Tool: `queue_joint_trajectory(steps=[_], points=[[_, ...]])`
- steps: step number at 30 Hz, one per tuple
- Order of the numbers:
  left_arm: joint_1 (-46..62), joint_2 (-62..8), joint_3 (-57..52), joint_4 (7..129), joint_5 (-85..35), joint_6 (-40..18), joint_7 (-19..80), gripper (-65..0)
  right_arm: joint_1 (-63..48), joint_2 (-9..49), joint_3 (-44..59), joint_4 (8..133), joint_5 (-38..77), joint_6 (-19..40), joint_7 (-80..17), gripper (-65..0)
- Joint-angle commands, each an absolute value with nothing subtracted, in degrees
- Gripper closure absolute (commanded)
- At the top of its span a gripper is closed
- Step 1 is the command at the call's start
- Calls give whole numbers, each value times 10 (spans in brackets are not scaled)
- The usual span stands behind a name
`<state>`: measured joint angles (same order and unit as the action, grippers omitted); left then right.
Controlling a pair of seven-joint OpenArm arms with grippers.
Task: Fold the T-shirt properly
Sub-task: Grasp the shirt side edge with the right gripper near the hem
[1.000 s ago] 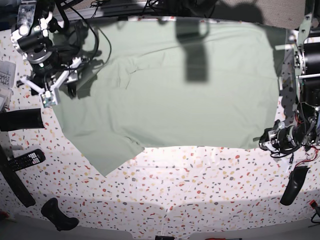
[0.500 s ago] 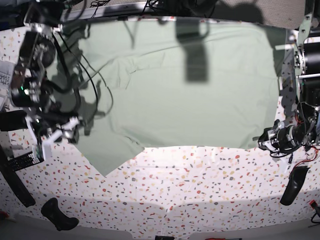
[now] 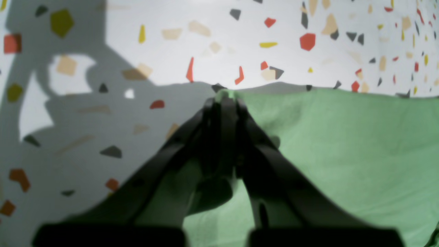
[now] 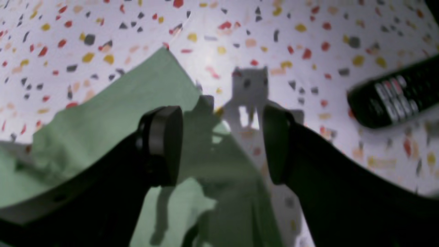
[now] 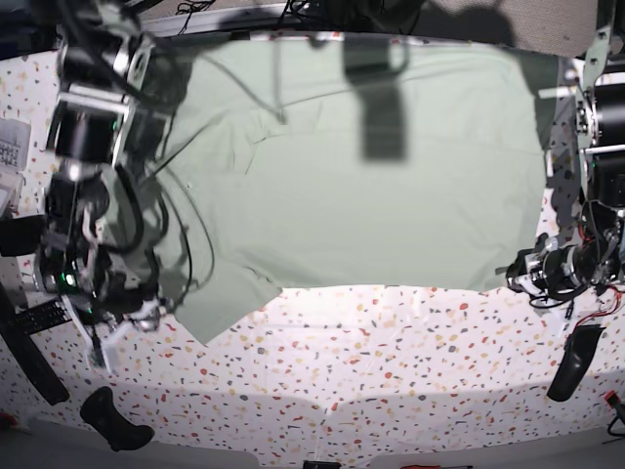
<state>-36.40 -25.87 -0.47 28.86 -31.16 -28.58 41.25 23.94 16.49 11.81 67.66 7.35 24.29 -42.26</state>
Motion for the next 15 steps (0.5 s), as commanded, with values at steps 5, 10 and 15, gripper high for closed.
queue_joint_trajectory(steps=[5, 10, 15], points=[[-381, -267, -7, 296, -316, -288, 410, 0, 341, 173, 43, 502, 6, 246, -358, -356], [-381, -267, -7, 296, -316, -288, 411, 0, 382, 170, -12, 425, -3, 244, -341, -356], [-381, -267, -7, 296, -316, -288, 412, 0, 381, 173, -7, 405, -3, 244, -297, -356]])
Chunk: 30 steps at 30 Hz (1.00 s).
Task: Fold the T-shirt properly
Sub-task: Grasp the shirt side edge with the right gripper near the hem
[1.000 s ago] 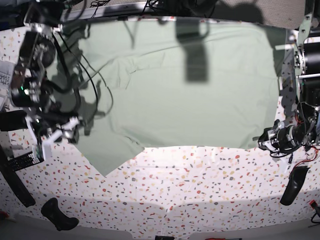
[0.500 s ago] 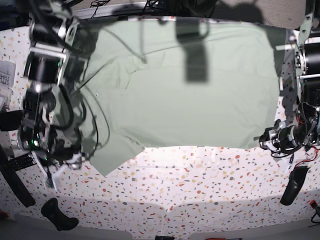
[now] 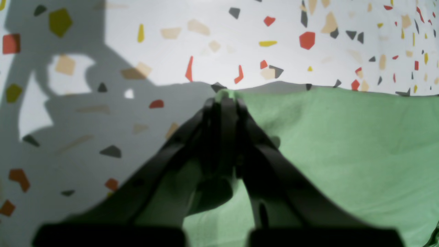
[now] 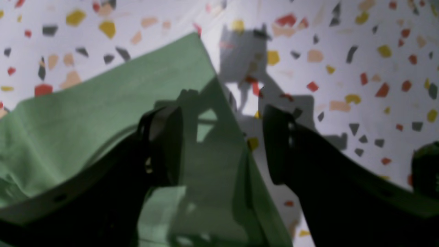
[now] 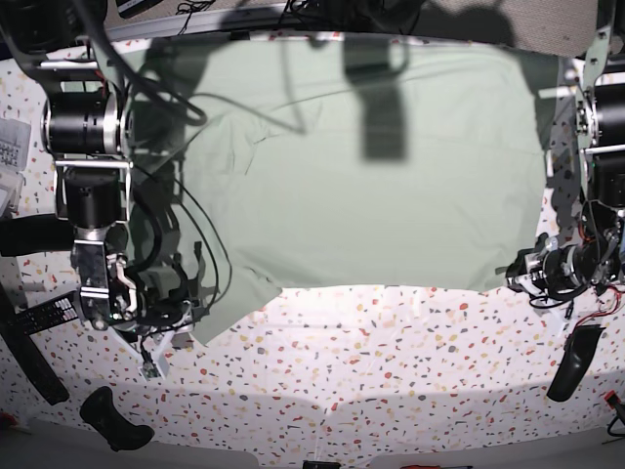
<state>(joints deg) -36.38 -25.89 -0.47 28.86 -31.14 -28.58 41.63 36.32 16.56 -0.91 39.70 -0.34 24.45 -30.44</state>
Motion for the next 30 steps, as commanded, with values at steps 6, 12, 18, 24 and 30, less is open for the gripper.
queue_joint_trajectory(steps=[6, 12, 18, 24, 30], points=[[-381, -267, -7, 296, -316, -288, 411, 0, 380, 170, -3, 350, -3, 244, -288, -356], [-381, -267, -7, 296, -316, -288, 411, 0, 381, 170, -3, 290, -3, 244, -285, -356], [-381, -267, -7, 296, -316, -288, 411, 0, 384, 170, -3, 286, -2, 262, -311, -169], [-381, -267, -7, 296, -316, -288, 379, 0, 386, 170, -3, 299, 1, 241, -317, 0], [-383, -267, -7, 296, -315, -288, 337, 0, 394, 170, -3, 334, -1, 235, -309, 0]])
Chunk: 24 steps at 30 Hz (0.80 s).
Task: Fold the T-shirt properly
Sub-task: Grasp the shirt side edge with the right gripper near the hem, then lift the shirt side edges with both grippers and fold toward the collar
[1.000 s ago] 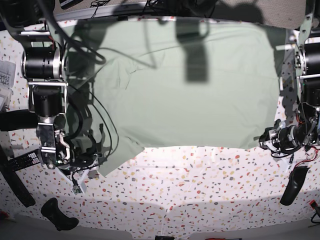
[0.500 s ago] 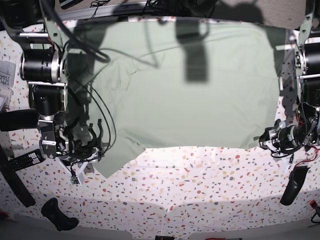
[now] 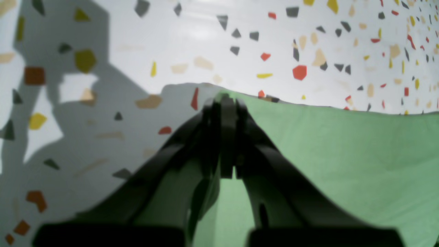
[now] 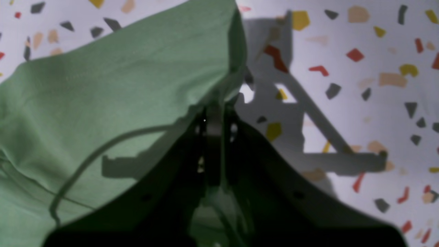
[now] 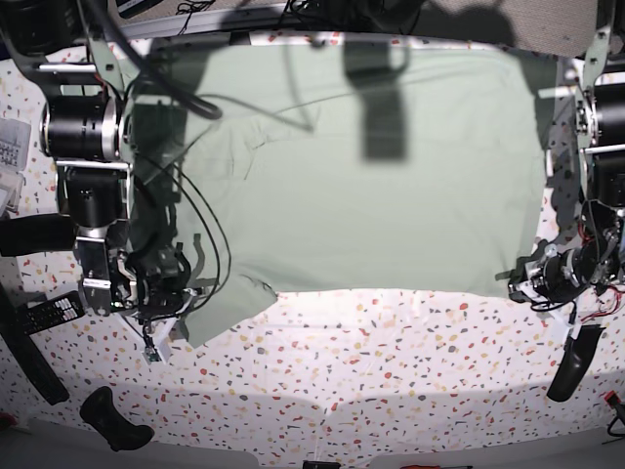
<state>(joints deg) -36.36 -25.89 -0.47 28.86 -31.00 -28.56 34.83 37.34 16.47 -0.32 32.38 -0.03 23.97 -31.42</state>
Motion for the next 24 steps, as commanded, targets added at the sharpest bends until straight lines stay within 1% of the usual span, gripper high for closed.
queue_joint_trajectory(steps=[1, 7, 11, 13, 14, 19, 24], points=[[-384, -267, -7, 296, -315, -288, 335, 0, 398, 170, -3, 336, -1, 235, -309, 0], [-385, -267, -7, 296, -316, -288, 344, 0, 418, 170, -3, 348, -1, 241, -310, 0], [-384, -267, -7, 298, -316, -288, 356, 0, 411, 170, -4, 392, -1, 293, -329, 0], [-384, -267, -7, 298, -316, -288, 364, 0, 399, 170, -4, 427, -1, 325, -335, 0], [-384, -267, -7, 299, -316, -288, 365, 0, 390, 170, -4, 448, 0, 331, -339, 0], [-373, -267, -7, 324, -316, -288, 370, 0, 320, 170, -4, 580, -1, 331, -365, 0], [-330, -268, -7, 424, -316, -288, 417, 0, 235, 171, 1, 718, -1, 329, -382, 0]])
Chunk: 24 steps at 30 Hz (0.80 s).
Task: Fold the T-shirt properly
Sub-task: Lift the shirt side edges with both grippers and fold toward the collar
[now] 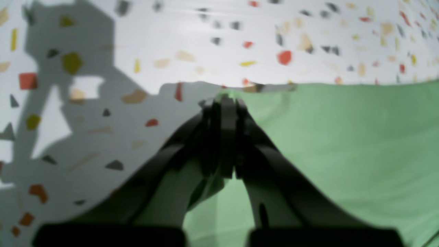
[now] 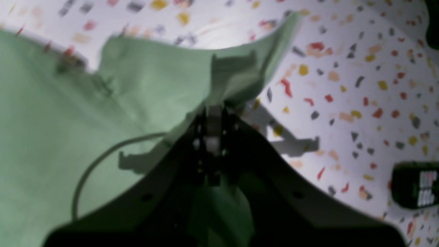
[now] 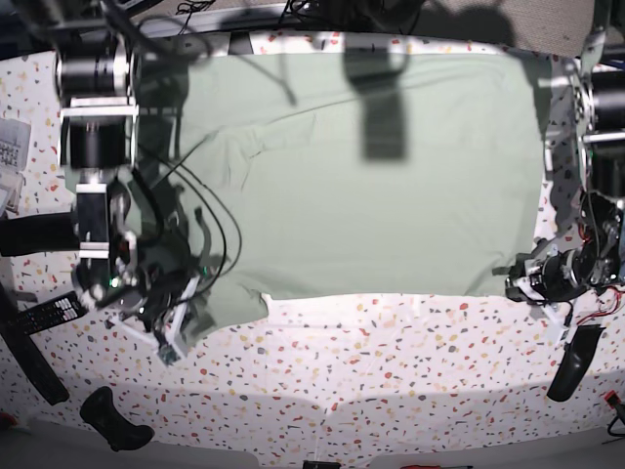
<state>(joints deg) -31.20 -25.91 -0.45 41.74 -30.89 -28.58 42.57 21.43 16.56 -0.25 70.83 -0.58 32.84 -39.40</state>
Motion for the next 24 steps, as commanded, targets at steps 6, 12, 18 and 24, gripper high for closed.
queue_joint_trajectory(steps=[6, 12, 18, 24], points=[[-236, -293, -7, 560, -383, -280, 441, 0, 157, 172, 50, 868, 8, 329, -420, 0], [-133, -327, -37, 692, -410, -279, 459, 0, 70, 171, 111, 998, 51, 330, -434, 0], [-50, -326, -121, 815, -451, -279, 504, 0, -14, 172, 129, 1080, 50, 330, -436, 0], [29, -326, -171, 904, -451, -279, 523, 0, -94, 171, 129, 1150, 42, 330, -437, 0]])
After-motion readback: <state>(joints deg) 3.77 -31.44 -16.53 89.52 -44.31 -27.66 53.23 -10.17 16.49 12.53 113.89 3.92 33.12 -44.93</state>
